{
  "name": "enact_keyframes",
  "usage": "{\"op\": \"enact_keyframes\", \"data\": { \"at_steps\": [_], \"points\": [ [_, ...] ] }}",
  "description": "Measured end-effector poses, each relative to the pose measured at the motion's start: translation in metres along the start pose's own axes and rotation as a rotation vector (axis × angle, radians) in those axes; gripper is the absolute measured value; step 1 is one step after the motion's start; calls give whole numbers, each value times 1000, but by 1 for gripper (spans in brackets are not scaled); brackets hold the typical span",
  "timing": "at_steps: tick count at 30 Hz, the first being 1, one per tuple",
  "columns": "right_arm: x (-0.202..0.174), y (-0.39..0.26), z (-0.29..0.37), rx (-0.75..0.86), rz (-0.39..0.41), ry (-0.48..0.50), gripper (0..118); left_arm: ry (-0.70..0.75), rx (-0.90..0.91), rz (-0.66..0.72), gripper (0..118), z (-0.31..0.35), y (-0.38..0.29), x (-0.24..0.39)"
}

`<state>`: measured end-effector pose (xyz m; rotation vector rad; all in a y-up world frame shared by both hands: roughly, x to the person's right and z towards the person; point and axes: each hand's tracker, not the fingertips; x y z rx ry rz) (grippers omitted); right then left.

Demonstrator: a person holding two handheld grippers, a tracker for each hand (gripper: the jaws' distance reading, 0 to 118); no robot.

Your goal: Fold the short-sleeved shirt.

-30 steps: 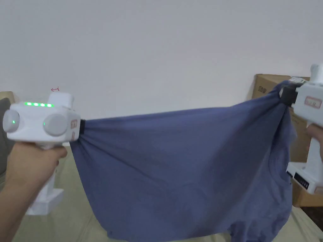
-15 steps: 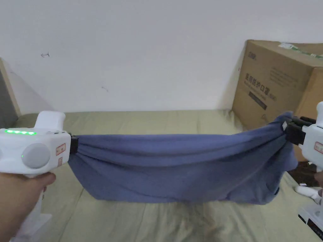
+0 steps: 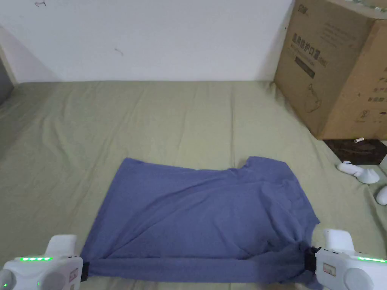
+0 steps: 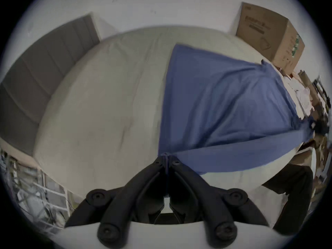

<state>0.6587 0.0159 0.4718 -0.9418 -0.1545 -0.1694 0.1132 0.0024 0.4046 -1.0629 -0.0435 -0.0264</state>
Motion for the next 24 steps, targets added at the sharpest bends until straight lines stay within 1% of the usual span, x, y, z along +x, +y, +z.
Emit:
{"op": "enact_keyframes", "data": {
  "at_steps": [1,2,3,4,5,6,7,8,9,11,13,14,15,16,17,18,19,20,21,23,24],
  "points": [
    [1,-1,-3,-9,-12,-3,5,-19,10,17,2,-1,-1,-2],
    [1,-1,-5,-1,-9,-1,5,-3,34,-7,4,0,-1,-1],
    [3,0,-3,15,-7,10,5,28,71,-38,12,3,0,1],
    [3,2,-1,37,-3,17,7,45,93,-61,29,2,2,-2],
    [4,3,1,49,2,19,25,43,109,-70,68,6,3,-2],
    [0,3,18,64,9,23,58,32,133,-69,96,14,5,-2],
    [-1,3,27,73,8,31,93,17,178,-73,109,24,6,-1],
    [-1,3,36,96,9,45,113,10,233,-83,111,41,2,7],
    [-2,1,48,155,12,56,113,7,277,-94,111,54,2,9],
    [9,-6,54,212,19,70,113,-5,325,-115,111,75,-3,12],
    [8,-14,75,258,18,99,112,-12,358,-126,111,98,-12,18],
    [7,-17,92,283,15,135,106,-13,367,-132,110,105,-15,19],
    [4,-21,107,306,11,146,93,-6,353,-131,102,109,-20,17],
    [2,-26,115,305,21,132,65,-12,354,-134,82,116,-24,17],
    [0,-31,123,317,35,118,17,-17,340,-130,31,118,-27,14],
    [-3,-34,127,324,51,97,5,0,308,-129,0,117,-29,12],
    [-5,-37,129,319,51,98,5,30,271,-132,0,114,-31,10],
    [-4,-40,133,322,45,108,5,37,272,-138,0,111,-34,5],
    [-5,-42,136,305,36,137,5,5,243,-128,0,107,-36,-1],
    [-8,-44,135,296,26,128,5,4,203,-84,0,100,-39,-8],
    [-9,-46,135,296,25,129,5,1,197,-89,0,89,-37,-18]
  ]
}}
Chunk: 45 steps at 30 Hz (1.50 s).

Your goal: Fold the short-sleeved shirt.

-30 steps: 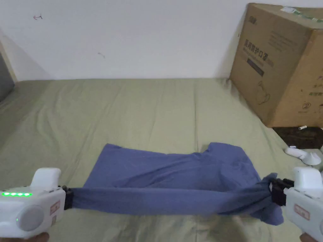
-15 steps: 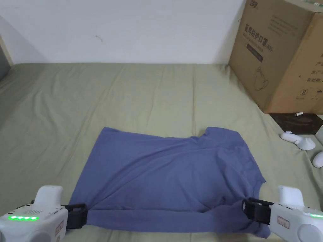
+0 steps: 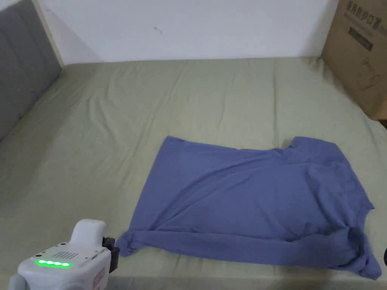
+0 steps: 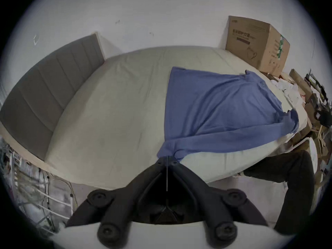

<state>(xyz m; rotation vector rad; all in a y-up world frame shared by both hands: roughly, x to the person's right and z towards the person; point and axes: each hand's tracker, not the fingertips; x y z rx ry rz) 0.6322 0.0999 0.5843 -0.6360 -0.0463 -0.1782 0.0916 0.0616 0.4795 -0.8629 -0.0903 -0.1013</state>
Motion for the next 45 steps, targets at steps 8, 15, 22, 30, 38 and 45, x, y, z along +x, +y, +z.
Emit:
{"op": "enact_keyframes", "data": {
  "at_steps": [8,15,22,30,38,45],
  "points": [
    [4,0,-21,-63,-18,-8,5,-12,-70,-20,116,-59,-2,-13],
    [10,9,-44,-121,8,-52,5,-9,-161,-14,73,-116,11,-15],
    [22,22,-92,-252,57,-118,108,-49,-139,-98,4,-99,22,23],
    [36,17,-149,-406,-24,-102,32,-50,-123,-93,4,-76,38,26],
    [50,32,-104,-198,-160,-29,5,-61,-81,-92,3,-53,76,17],
    [46,108,-118,-79,-111,-35,5,-43,-41,-126,4,-85,171,32]
  ]
}}
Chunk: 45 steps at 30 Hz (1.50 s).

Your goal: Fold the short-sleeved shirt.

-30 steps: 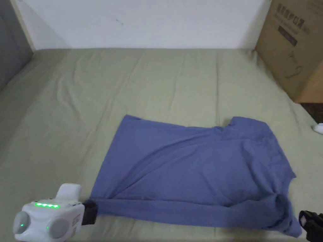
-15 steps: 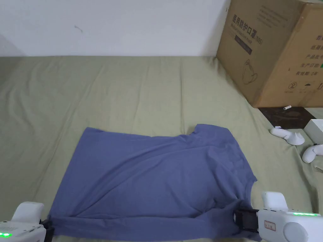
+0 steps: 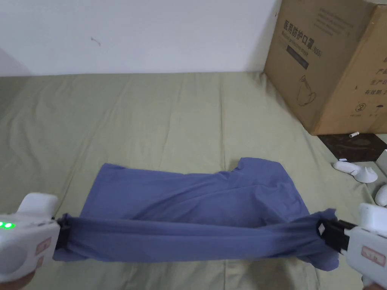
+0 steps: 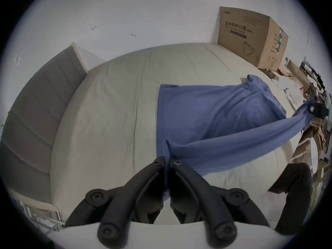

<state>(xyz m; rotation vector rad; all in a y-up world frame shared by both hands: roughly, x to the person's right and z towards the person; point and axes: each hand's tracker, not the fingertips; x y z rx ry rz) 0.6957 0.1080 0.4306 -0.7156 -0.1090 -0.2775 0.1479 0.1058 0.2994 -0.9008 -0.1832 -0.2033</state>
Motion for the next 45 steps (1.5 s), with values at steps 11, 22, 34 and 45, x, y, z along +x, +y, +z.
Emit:
{"op": "enact_keyframes", "data": {
  "at_steps": [11,22,34,45],
  "points": [
    [25,5,-127,-177,4,-98,20,20,-194,-48,19,-125,36,27],
    [-26,-47,21,137,121,60,106,-32,150,-3,109,29,-62,41],
    [-64,-101,52,56,157,72,2,-39,-2,131,3,6,-140,3],
    [-26,-85,15,-62,127,-65,2,92,-23,166,104,-83,-76,-20]
  ]
}}
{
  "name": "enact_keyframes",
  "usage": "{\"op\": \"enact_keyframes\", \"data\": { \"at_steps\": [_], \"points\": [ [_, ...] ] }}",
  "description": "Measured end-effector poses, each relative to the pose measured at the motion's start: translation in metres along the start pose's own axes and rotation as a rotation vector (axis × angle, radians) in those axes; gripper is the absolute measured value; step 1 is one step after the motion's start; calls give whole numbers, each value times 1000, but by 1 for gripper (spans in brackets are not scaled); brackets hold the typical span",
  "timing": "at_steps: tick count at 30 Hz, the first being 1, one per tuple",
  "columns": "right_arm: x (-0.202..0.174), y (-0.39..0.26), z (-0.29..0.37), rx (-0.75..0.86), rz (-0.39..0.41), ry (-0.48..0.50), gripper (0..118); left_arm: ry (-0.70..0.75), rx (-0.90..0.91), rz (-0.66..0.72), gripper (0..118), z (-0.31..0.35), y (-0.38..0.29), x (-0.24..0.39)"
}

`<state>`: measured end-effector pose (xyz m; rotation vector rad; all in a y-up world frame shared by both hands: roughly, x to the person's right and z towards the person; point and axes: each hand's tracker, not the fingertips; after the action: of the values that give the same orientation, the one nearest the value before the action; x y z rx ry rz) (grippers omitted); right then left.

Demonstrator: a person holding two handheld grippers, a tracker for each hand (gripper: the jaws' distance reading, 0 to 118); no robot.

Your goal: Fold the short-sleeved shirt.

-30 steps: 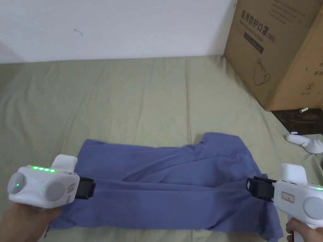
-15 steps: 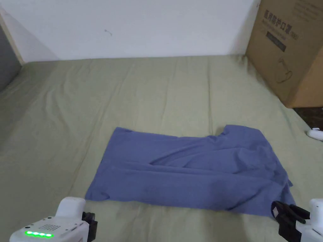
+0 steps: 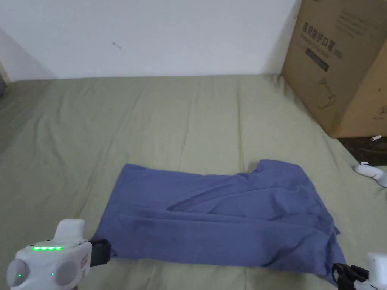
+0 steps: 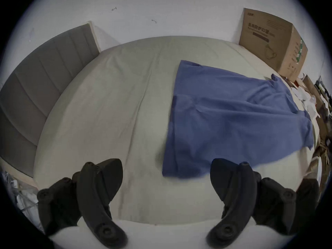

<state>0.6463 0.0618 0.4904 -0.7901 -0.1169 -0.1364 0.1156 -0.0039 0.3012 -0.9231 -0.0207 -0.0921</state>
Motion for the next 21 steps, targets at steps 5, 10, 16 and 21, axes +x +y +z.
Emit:
{"op": "enact_keyframes", "data": {
  "at_steps": [5,10,16,21],
  "points": [
    [25,7,-33,-63,9,-90,2,23,-187,0,92,-44,9,7],
    [43,12,-74,-134,3,-117,118,-36,-103,-27,42,-15,7,28],
    [52,12,-128,-254,-41,-47,80,-39,-97,-14,3,-10,14,31],
    [51,19,-114,-244,-67,27,13,-56,-67,1,3,11,20,24]
  ]
}}
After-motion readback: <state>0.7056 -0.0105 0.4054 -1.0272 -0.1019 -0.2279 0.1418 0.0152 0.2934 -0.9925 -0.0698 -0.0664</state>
